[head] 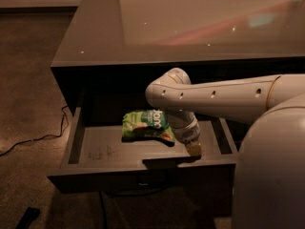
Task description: Open top drawer
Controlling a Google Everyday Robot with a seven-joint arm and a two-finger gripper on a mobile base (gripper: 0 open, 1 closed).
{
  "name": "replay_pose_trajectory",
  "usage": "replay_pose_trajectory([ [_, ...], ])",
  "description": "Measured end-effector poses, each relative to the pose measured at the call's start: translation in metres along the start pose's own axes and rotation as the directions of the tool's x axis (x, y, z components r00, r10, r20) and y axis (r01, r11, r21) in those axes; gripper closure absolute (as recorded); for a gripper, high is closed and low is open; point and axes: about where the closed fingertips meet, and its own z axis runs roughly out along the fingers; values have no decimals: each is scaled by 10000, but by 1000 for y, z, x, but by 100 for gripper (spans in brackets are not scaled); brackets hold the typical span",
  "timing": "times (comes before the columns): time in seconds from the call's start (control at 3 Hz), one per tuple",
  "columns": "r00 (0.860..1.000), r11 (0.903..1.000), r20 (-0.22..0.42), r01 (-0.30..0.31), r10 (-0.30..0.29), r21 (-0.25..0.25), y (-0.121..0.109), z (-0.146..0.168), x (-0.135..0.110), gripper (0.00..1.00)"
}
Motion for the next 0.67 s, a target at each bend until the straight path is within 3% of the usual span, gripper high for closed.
replay_pose_trajectory([
  [0.67, 10000, 10000, 0, 0, 0, 0, 0, 0, 0, 13],
])
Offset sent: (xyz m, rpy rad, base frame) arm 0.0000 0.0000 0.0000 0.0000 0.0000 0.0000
